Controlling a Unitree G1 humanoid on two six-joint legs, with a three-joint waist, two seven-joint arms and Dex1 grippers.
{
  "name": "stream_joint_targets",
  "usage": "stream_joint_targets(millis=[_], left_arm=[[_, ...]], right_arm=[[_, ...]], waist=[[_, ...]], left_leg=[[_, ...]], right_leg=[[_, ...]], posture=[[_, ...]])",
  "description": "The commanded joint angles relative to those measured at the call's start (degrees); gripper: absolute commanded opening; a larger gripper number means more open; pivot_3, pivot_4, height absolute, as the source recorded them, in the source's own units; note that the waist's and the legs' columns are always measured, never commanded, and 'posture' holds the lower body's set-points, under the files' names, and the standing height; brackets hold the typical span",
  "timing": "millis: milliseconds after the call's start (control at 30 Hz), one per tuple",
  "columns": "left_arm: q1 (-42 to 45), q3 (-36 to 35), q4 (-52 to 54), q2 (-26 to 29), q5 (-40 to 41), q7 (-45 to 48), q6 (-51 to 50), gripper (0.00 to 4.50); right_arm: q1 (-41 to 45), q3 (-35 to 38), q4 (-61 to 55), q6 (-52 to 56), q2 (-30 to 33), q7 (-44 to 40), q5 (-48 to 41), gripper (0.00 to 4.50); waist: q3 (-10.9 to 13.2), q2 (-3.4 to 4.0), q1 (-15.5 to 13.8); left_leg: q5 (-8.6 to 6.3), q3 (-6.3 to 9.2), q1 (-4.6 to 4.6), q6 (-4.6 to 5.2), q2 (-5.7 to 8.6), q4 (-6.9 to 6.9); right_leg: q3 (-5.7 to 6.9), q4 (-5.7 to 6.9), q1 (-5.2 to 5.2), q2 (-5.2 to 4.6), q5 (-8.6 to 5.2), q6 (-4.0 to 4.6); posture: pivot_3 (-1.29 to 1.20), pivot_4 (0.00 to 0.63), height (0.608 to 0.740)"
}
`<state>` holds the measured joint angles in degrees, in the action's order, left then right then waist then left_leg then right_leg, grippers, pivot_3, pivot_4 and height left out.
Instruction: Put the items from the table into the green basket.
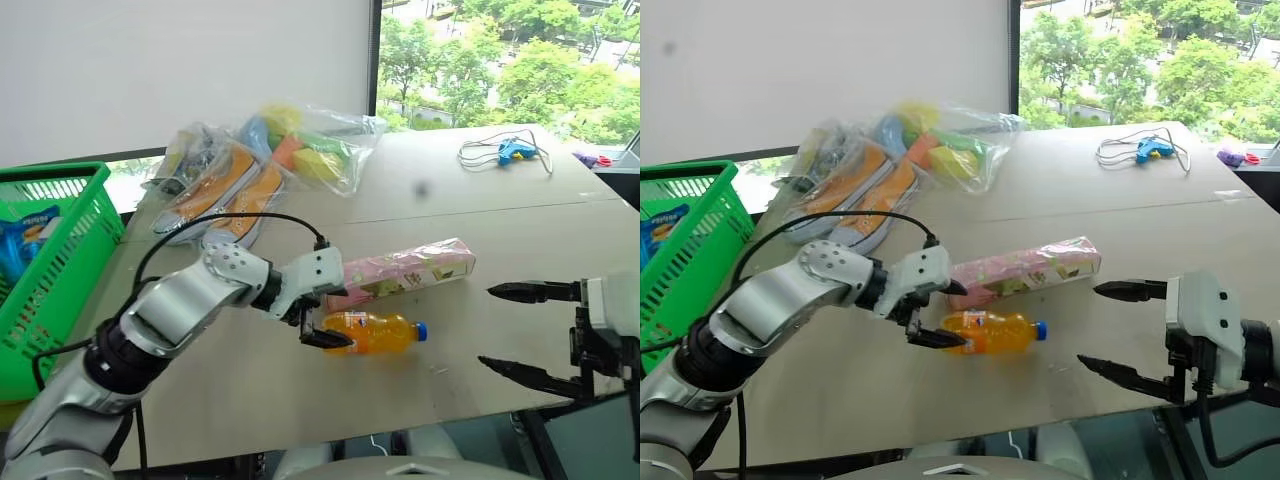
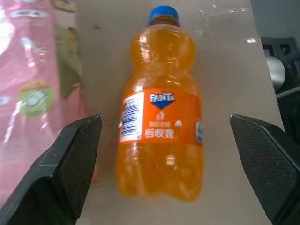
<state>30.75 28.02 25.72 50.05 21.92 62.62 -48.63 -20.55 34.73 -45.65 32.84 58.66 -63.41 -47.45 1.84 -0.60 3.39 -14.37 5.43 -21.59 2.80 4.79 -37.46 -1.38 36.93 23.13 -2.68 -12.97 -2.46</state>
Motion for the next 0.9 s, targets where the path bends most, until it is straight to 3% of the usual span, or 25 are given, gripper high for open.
stream_joint_targets(millis=[33,200,333,400,600,700,767,900], left_arm=[[2.01,2.69,-1.11,-0.57,-2.4,3.39,2.88,4.46],[3.94,9.14,-7.35,-4.32,-9.87,4.04,7.95,4.46],[3.75,12.68,-10.71,-6.02,-15.53,4.73,13.02,3.27],[2.76,11.11,-10.21,-6.19,-15.57,4.58,13.93,2.99],[-1.94,-4.4,-3.0,-4.72,-3.77,4.71,6.23,2.99],[-5.98,-17.65,-1.6,0.04,4.68,5.8,0.38,2.99],[-8.03,-24.16,-4.35,1.57,4.41,2.91,1.59,2.99],[-6.18,-35.26,-13.52,-1.64,0.9,-8.54,8.18,2.99]], right_arm=[[2.61,1.36,4.22,-0.95,3.42,-5.3,0.34,4.5],[8.96,-3.29,8.72,-1.66,6.38,-8.38,0.44,4.5],[15.27,-10.11,11.62,-1.91,6.66,-7.73,2.5,4.5],[19.66,-13.77,12.68,-0.78,4.97,-4.03,2.82,4.5],[29.27,-20.94,14.44,-0.61,1.15,0.45,5.24,4.5],[39.35,-25.23,19.14,5.94,0.87,-0.76,0.3,4.5],[48.85,-30.18,24.06,6.07,-1.29,-1.51,3.15,4.5],[67.23,-37.6,34.02,9.04,-8.69,-3.55,5.03,4.5]], waist=[[0.0,0.03,0.43],[0.25,0.04,0.62],[0.4,0.12,0.62],[0.31,0.28,0.52],[0.33,0.28,0.43],[0.39,0.28,0.76],[0.43,0.37,0.77],[0.55,0.46,-0.53]], left_leg=[[0.0,0.01,0.0,0.0,-0.01,0.0],[-0.01,-0.08,0.01,0.01,-0.02,0.0],[-0.02,-0.17,0.0,0.04,-0.03,0.0],[-0.06,-0.19,0.01,0.1,-0.05,0.0],[-0.07,-0.16,-0.12,0.12,-0.04,-0.01],[-0.06,-0.16,-0.32,0.12,-0.04,-0.01],[-0.05,-0.2,-0.27,0.1,-0.05,0.01],[0.02,-0.23,-0.08,0.0,-0.06,0.04]], right_leg=[[0.02,0.0,0.0,0.0,0.0,0.0],[-0.04,-0.03,-0.01,0.0,-0.14,0.14],[-0.09,-0.06,-0.01,-0.04,-0.22,0.02],[-0.09,-0.08,-0.01,-0.07,-0.17,0.1],[-0.06,-0.09,0.1,-0.11,0.02,0.01],[-0.09,0.01,0.39,-0.07,0.05,0.02],[-0.15,0.06,0.42,-0.03,0.05,0.03],[-0.19,0.08,0.28,0.02,0.08,0.06]], posture=[[-0.22,0.007,0.74],[-0.22,0.032,0.74],[-0.22,0.038,0.74],[-0.2,0.027,0.74],[-0.15,0.009,0.74],[-0.08,0.001,0.74],[-0.06,0.0,0.74],[0.03,0.0,0.74]])
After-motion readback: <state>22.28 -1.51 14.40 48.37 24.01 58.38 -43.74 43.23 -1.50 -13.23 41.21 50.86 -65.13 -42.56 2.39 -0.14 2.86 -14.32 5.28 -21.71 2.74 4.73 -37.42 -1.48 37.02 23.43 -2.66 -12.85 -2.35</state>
